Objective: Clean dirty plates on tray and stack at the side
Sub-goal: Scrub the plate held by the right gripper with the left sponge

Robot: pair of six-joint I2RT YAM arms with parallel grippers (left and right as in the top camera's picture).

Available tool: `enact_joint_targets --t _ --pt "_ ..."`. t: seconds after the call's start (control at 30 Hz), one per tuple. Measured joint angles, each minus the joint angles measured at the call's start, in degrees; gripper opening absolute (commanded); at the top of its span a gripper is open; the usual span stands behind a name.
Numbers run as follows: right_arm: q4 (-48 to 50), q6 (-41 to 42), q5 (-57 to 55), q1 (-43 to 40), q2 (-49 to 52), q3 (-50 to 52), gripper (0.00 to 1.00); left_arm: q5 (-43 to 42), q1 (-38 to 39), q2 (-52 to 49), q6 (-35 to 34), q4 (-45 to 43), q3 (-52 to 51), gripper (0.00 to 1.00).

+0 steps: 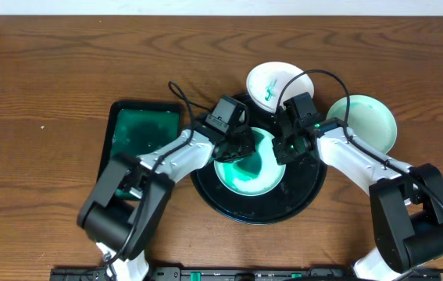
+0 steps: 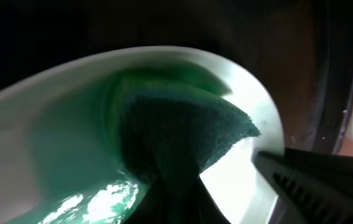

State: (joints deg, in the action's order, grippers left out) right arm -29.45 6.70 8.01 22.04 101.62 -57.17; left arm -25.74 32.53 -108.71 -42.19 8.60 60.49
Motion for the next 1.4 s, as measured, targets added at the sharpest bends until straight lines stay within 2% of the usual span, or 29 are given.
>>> enact_joint_targets --t 0.17,0.3,0.4,0.57,0.67,0.73,0.97,1.23,1.4 --pt "-0.3 0.0 -1.0 0.0 0.0 0.0 0.01 -4.7 -0.1 -2.6 -1.5 -3.6 0.9 0.07" --pt "-0.5 0.0 -1.3 0.0 0.0 0.0 0.01 -6.5 -0.9 -3.3 -1.6 -0.8 2.3 0.07" --pt "-0.5 0.0 -1.3 0.0 0.0 0.0 0.01 -5.2 -1.6 -3.8 -1.7 8.1 6.0 0.07" --pt "-0.6 0.0 -1.3 0.0 0.0 0.0 0.01 2.2 -3.2 -3.9 -1.6 26.7 12.0 0.07" --pt "-0.6 0.0 -1.1 0.0 0.0 0.0 0.01 7.6 -4.5 -4.0 -1.2 34.5 14.3 0.07" --pt "-0.5 0.0 0.3 0.1 0.0 -0.1 0.01 10.5 -4.7 -4.1 -0.6 36.7 15.1 0.07" --pt "-0.9 0.0 1.5 0.6 0.0 -0.1 0.01 12.3 -4.0 -4.1 2.4 35.0 15.0 0.07" --pt "-1.7 0.0 0.3 0.2 0.0 -0.1 0.01 5.3 -1.1 -4.7 5.2 21.2 13.0 0.07" --pt "-1.6 0.0 -0.2 0.5 0.0 -0.1 0.01 2.0 2.4 -5.2 5.9 19.2 13.0 0.07"
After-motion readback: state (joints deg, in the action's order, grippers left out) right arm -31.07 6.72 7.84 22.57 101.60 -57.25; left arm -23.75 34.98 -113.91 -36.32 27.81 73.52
